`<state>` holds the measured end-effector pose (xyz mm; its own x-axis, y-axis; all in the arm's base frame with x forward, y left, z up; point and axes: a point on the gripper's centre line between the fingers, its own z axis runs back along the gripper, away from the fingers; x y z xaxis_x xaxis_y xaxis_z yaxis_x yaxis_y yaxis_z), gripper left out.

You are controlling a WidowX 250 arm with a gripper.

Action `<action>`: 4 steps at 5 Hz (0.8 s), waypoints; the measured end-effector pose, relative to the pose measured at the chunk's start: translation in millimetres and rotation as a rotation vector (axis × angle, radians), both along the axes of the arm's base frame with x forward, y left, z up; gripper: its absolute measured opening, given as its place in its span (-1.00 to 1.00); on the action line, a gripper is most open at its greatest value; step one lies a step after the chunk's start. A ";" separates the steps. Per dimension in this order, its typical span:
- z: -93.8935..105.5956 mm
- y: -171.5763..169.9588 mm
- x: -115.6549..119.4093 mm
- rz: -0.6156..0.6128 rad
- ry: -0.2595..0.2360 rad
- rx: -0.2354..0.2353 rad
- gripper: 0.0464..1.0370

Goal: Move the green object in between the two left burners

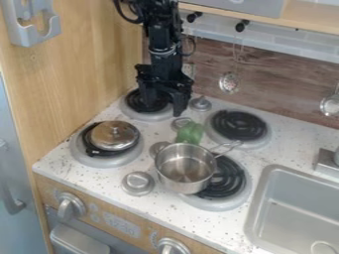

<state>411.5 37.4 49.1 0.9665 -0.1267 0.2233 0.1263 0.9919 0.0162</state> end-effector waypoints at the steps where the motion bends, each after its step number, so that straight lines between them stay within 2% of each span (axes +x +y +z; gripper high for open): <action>1: -19.4 0.2 -5.7 0.004 0.052 -0.005 0.92; 2: -30.7 1.4 3.8 0.051 0.065 -0.003 0.92; 4: -48.1 -25.6 29.9 0.095 0.083 -0.032 0.92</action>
<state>441.4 11.8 1.0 0.9891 -0.0278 0.1444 0.0314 0.9992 -0.0227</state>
